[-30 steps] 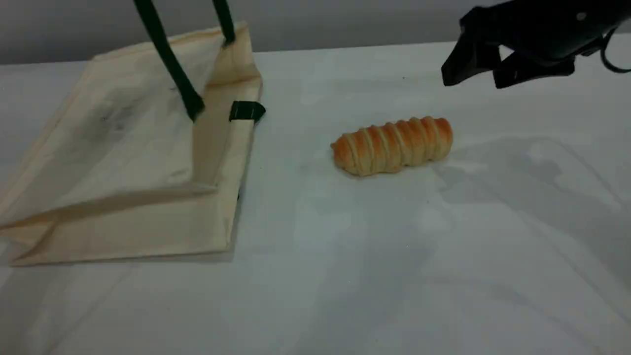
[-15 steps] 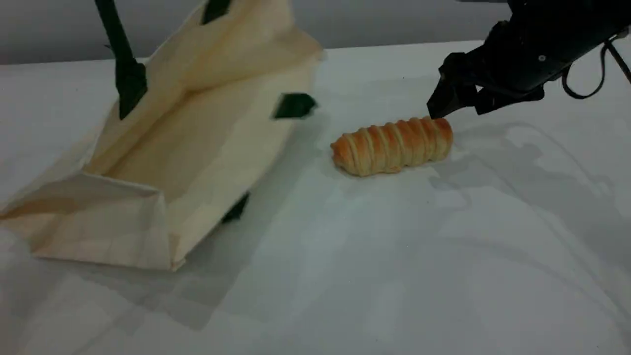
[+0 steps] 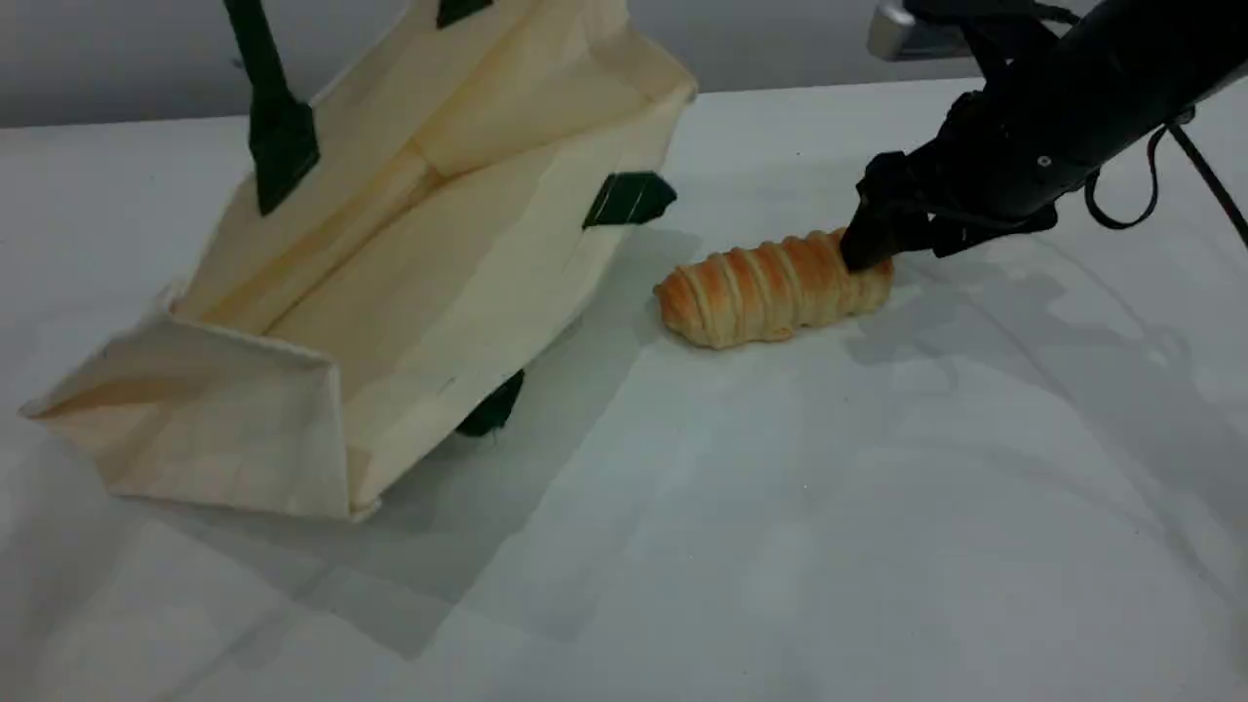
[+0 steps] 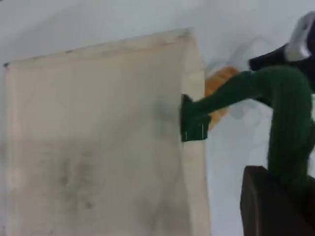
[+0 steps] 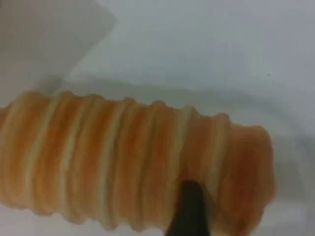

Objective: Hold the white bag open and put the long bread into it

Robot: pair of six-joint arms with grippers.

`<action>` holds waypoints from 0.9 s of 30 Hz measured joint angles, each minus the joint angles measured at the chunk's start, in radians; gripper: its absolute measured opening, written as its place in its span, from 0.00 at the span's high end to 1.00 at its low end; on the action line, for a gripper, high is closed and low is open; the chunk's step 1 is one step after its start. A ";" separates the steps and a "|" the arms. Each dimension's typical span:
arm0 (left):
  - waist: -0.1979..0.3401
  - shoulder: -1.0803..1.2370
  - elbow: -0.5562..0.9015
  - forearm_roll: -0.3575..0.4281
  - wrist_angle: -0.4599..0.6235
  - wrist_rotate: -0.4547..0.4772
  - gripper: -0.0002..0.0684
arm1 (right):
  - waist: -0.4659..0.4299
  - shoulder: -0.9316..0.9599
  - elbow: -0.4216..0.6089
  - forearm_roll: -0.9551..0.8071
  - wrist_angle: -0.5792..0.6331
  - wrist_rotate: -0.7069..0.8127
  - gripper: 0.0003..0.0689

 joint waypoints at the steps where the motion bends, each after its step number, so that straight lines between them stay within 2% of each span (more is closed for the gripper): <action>1: 0.000 -0.007 0.000 0.000 0.000 0.000 0.87 | 0.000 0.000 -0.002 0.001 0.001 -0.004 0.23; 6: -0.011 -0.034 0.000 -0.005 0.001 0.000 0.87 | 0.001 0.001 -0.002 0.004 0.013 -0.006 0.23; 15: -0.028 -0.040 0.000 -0.014 0.000 0.000 0.87 | 0.001 0.001 -0.002 0.080 0.102 -0.097 0.23; 27: -0.028 -0.039 0.000 -0.013 -0.001 0.000 0.87 | 0.000 0.061 -0.002 0.127 0.107 -0.121 0.25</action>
